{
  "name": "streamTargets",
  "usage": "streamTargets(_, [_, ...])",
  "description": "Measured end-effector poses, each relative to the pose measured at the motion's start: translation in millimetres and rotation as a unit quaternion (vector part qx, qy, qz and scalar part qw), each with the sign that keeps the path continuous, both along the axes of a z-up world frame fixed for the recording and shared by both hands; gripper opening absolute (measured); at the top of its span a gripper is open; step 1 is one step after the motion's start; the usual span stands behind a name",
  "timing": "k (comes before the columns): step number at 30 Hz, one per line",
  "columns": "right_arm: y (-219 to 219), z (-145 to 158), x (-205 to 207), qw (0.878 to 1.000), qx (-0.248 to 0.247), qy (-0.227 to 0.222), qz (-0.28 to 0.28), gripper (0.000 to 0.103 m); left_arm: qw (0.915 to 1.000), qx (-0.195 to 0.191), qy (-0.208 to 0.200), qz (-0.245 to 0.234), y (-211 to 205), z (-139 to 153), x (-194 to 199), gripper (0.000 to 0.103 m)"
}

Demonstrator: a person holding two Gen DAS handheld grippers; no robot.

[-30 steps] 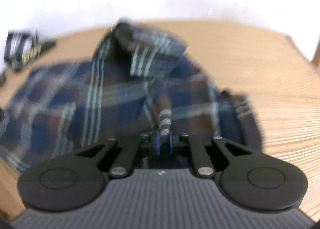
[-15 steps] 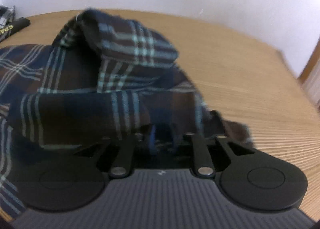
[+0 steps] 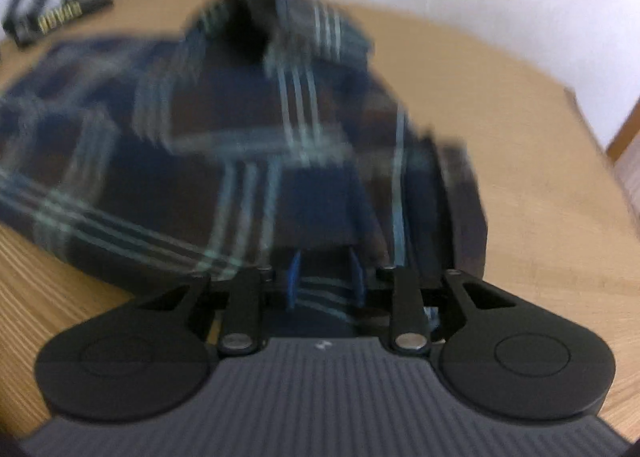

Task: Fold clothes

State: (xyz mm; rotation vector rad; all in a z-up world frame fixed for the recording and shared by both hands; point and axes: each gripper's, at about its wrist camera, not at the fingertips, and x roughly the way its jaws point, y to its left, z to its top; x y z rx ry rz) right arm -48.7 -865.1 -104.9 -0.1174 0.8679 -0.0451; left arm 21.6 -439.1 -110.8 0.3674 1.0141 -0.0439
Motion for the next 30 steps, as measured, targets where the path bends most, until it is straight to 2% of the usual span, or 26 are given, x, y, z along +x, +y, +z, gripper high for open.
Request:
streamTargets(2, [-1.6,-1.8,1.0,1.0,0.004,0.007,0.0,0.028,1.0,0.003,-0.002,0.008,9.7,-1.5,2.9,0.06])
streamTargets(5, [3.0,-1.3,0.6,1.0,-0.009,0.021,0.018,0.028,0.9993,0.007,0.003,0.036,23.5,1.1,10.5,0.058])
streamTargets(8, [4.0,9.5,4.6,0.999,-0.006,0.039,0.021,0.03,0.9988,-0.011,-0.002,0.048,23.0,17.8,9.5,0.052])
streamTargets(9, [3.8,19.0,4.1,0.999,0.003,0.033,0.017,0.03,0.9988,-0.016,-0.009,0.045,17.6,25.1,8.2,0.052])
streamTargets(11, [-0.9,43.4,1.2,0.999,0.027,-0.015,0.014,0.031,0.9987,-0.031,-0.023,0.032,-1.0,40.7,9.7,0.052])
streamTargets(12, [-4.5,55.5,1.6,0.998,0.041,-0.044,0.012,0.035,0.9985,-0.041,-0.029,0.02,-15.6,47.8,12.0,0.052])
streamTargets(13, [-9.2,65.0,5.9,0.996,0.062,-0.067,0.01,0.048,0.9981,-0.05,-0.035,0.005,-35.3,53.9,16.2,0.053])
streamTargets(15, [-18.5,76.9,22.0,0.99,0.101,-0.102,0.008,0.065,0.9962,-0.068,-0.042,-0.036,-94.1,60.8,30.1,0.053])
streamTargets(16, [-22.2,78.6,34.6,0.987,0.115,-0.112,0.008,0.069,0.9942,-0.081,-0.043,-0.056,-114.4,64.1,33.5,0.053])
streamTargets(19, [-18.4,71.0,73.3,0.988,0.082,-0.126,0.018,0.069,0.9843,-0.126,-0.041,-0.117,-175.8,73.8,44.1,0.054])
streamTargets(22, [-13.8,59.8,103.2,0.99,0.069,-0.118,0.044,0.069,0.9654,-0.201,-0.019,-0.165,-241.3,79.4,58.0,0.054])
streamTargets(24, [-16.5,54.6,112.9,0.989,0.069,-0.116,0.054,0.069,0.9537,-0.242,-0.003,-0.178,-285.2,81.0,70.1,0.054])
streamTargets(26, [-24.2,53.8,105.0,0.988,0.079,-0.128,0.038,0.069,0.9448,-0.27,0.005,-0.186,-323.1,80.4,79.2,0.055])
streamTargets(30, [-39.7,49.7,68.3,0.989,0.062,-0.131,0.019,0.069,0.938,-0.292,0.028,-0.185,-379.0,71.6,93.7,0.056])
